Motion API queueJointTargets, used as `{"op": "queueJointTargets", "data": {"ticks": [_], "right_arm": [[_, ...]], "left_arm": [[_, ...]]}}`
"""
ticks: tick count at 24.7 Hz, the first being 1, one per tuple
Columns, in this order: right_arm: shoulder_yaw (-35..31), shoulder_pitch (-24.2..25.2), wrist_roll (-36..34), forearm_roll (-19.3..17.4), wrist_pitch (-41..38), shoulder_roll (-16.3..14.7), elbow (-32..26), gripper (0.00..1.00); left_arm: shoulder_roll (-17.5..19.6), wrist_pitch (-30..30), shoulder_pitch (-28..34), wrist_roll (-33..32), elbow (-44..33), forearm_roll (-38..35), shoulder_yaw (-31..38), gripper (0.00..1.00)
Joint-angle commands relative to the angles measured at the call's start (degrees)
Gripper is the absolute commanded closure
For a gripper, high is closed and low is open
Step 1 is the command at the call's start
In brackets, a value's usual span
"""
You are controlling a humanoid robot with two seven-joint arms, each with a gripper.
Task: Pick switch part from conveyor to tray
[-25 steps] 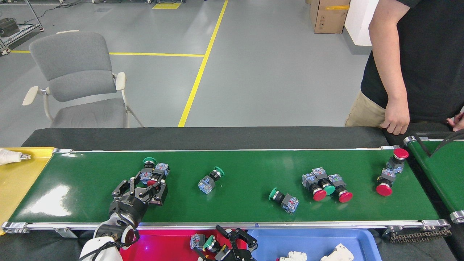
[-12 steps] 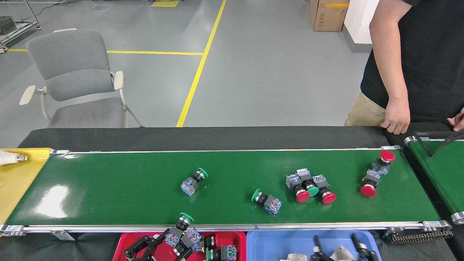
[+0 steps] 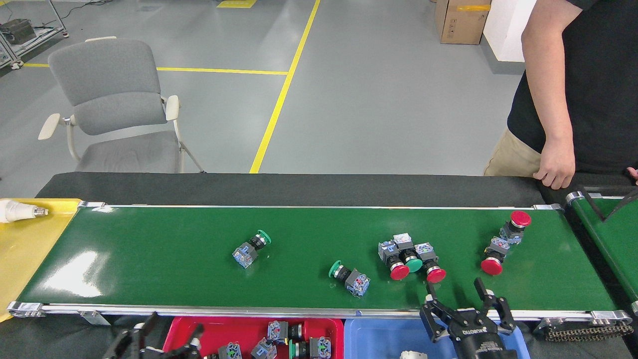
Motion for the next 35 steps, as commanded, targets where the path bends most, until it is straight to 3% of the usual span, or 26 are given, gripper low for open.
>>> {"op": "queueJointTargets", "data": {"ticks": [1,6,8,14,15,17,20,22,25,28,30,33,35], "right_arm": [[1.93,-2.62,1.69,-0.15,-0.29,-0.11,0.81,0.00],[4.92,-8.51,4.50,-0.32,-0.46,2.08,6.52,0.00],[5.53,-11.59,4.50,-0.23,-0.46,3.67,10.39,0.00],[6.41,-20.73,4.15,-0.23,-0.29,8.32,22.34,0.00],[6.76,-21.25,4.15,0.03,-0.29,8.85,23.13,0.08],[8.87,-21.69,4.15,0.03,-0.29,8.50,23.13,0.47],[10.02,-21.96,4.15,-0.06,-0.46,8.32,23.13,0.84],[10.10,-21.87,4.15,-0.23,-0.55,8.41,23.04,0.92],[10.28,-21.87,3.98,-0.23,-0.72,8.59,22.17,0.95],[12.56,-20.64,3.98,-0.23,-1.60,8.32,18.74,0.97],[14.59,-17.65,3.98,-0.23,-2.13,8.24,14.52,0.97],[20.30,-12.73,4.06,0.03,-5.21,7.18,6.87,0.97],[24.78,-10.18,4.06,0.47,-5.56,5.95,3.09,0.91]], "left_arm": [[0.62,1.31,-0.53,0.61,-0.37,0.26,0.42,0.00],[1.50,-0.54,-3.69,0.52,-0.46,-0.10,-1.08,0.00],[2.55,-1.59,-7.65,0.43,0.77,-0.89,-3.98,0.01],[5.81,-1.68,-18.98,0.43,12.55,-3.26,-11.18,0.01],[6.16,-1.59,-21.00,0.34,15.35,-3.17,-11.80,0.01],[6.33,-1.59,-24.26,0.34,20.11,-3.17,-11.89,0.01],[7.48,-1.59,-26.98,0.43,25.29,-3.17,-11.89,0.01],[7.91,-1.59,-28.21,0.43,27.31,-3.17,-11.89,0.01],[8.18,-1.59,-29.44,0.43,29.16,-3.17,-11.89,0.04],[8.09,-1.59,-29.44,0.52,30.13,-2.91,-11.80,0.36],[7.92,-1.77,-29.44,0.52,30.57,-2.47,-11.54,0.65],[7.56,-1.50,-29.44,1.84,31.27,-2.38,-11.18,0.80],[7.65,-1.68,-29.27,5.62,31.18,-2.38,-11.36,0.90]]}}
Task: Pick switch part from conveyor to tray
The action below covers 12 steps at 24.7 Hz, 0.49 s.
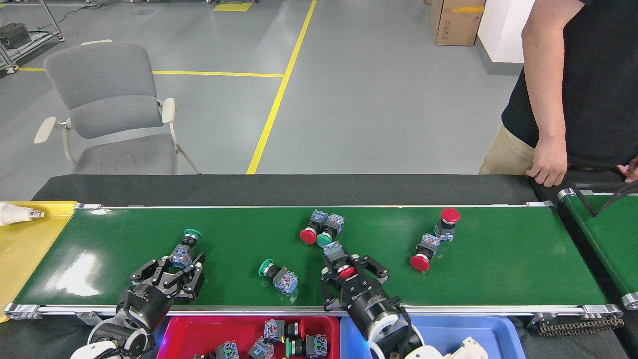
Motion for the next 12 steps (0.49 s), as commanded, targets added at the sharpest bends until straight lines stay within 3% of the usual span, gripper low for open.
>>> {"op": "queueJointTargets", "data": {"ticks": [1,2,3,6,7,10,12], "right_arm": [[3.96,1.22,-0.40,0.15,-1.12,-1.26,-3.79,0.70],[5.80,1.92,-0.49,0.24,-0.94,-1.52,-4.31,0.25],[7.12,2.36,-0.58,0.24,-0.86,-1.43,-4.40,0.01],[8.61,2.62,-0.58,0.24,-0.94,-1.61,-4.75,0.01],[8.53,2.62,-0.58,0.24,-1.03,-1.70,-4.93,0.01],[8.26,2.89,-0.58,0.15,-0.94,-1.70,-6.86,0.01],[7.38,3.59,-0.58,-0.02,-0.50,-2.40,-9.76,0.01]], "left_arm": [[0.32,-0.22,-0.58,5.57,-0.72,0.29,-0.29,0.93],[0.41,-0.57,-0.23,7.33,-1.07,0.11,-0.37,0.95],[0.50,-1.80,0.56,8.03,-2.04,0.11,-0.64,0.95],[0.41,-13.58,6.18,7.94,-10.65,0.55,-1.25,0.91],[0.41,-15.69,9.61,7.94,-14.43,0.90,-0.73,0.84],[0.41,-15.69,16.38,7.94,-20.93,1.87,-0.37,0.68],[0.59,-15.69,18.05,7.94,-22.78,2.31,0.06,0.48]]}}
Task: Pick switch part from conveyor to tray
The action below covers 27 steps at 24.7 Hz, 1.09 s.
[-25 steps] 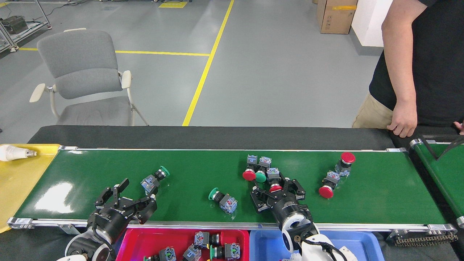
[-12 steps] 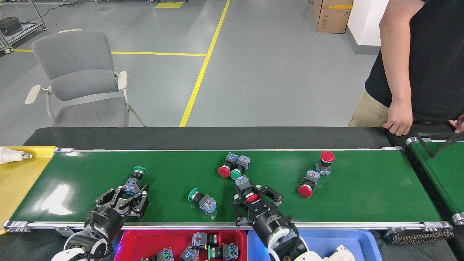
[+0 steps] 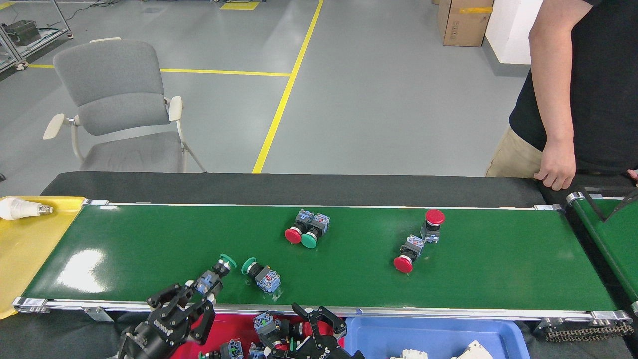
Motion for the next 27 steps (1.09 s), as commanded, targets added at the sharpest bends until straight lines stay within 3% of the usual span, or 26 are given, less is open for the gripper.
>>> {"op": "queueJointTargets", "data": {"ticks": [1,2,5,8,11,14,15,18,23,25,27], "right_arm": [[-3.07,1.84,-1.00,-0.26,1.30,-1.66,-4.31,0.01],[-6.32,4.30,-1.88,-0.35,2.62,-2.19,-6.59,0.01],[-18.79,13.08,-7.15,-0.44,6.40,-2.01,-10.55,0.01],[-30.13,19.76,-11.46,-0.62,8.24,-1.83,-10.55,0.01],[-36.20,24.16,-12.17,-0.79,8.24,-1.75,-10.37,0.01],[-36.64,25.04,-12.08,-0.79,8.24,-1.66,-10.28,0.01],[-36.64,24.51,-11.90,-0.79,8.33,-1.40,-10.37,0.01],[-36.64,20.12,-10.76,-0.70,8.42,-0.78,-9.67,0.01],[-34.71,4.91,-2.76,-0.35,6.75,-2.10,-1.06,0.01],[-31.29,-2.46,0.13,-0.53,3.94,-3.59,5.00,0.01],[-29.00,-7.22,2.69,-0.88,1.83,-3.15,10.19,0.01]], "left_arm": [[0.44,-0.86,1.71,0.66,-3.64,0.94,0.55,0.32],[0.35,-0.86,4.26,0.66,-5.66,1.12,0.55,0.21],[-0.17,-0.86,11.11,0.66,-10.84,1.29,0.29,0.15],[-1.75,-0.86,12.43,0.66,-11.63,1.29,0.81,0.06],[-3.34,-0.86,12.61,0.66,-12.25,1.38,3.10,0.03],[-5.62,-0.86,12.78,0.66,-12.34,1.29,6.97,0.03],[-6.50,-0.86,12.78,0.66,-12.25,1.20,8.02,0.03],[-7.03,15.32,12.78,0.66,-11.20,0.85,9.08,0.02],[-7.03,16.63,11.20,0.57,-9.97,0.68,9.08,0.02],[-6.77,16.46,10.32,0.48,-9.97,-0.20,8.64,0.02],[-6.77,16.72,8.04,-0.13,-9.44,-2.49,6.44,0.02]]}}
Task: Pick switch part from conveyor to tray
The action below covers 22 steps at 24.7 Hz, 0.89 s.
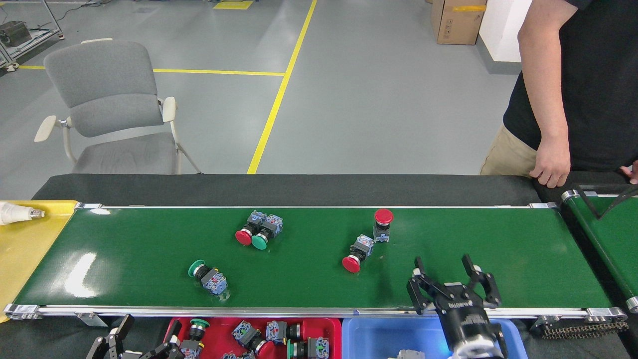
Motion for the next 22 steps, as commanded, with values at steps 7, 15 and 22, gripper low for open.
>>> {"op": "queueJointTargets", "data": {"ticks": [7,15,22], "right_arm": [[6.08,-13.39,3.52,-0.20,-5.15,5.66,17.11,0.01],[8.36,-22.18,1.85,0.68,-4.62,10.31,30.03,0.34],[12.93,-22.27,1.05,0.59,-4.54,9.52,29.85,0.97]], "left_arm": [[0.43,0.85,-10.08,-5.67,8.13,-4.37,-3.08,0.02],[2.54,1.55,-19.40,-5.85,18.33,-4.46,-2.64,0.02],[4.03,1.37,-20.10,-5.76,20.17,-4.37,-2.73,0.34]]}}
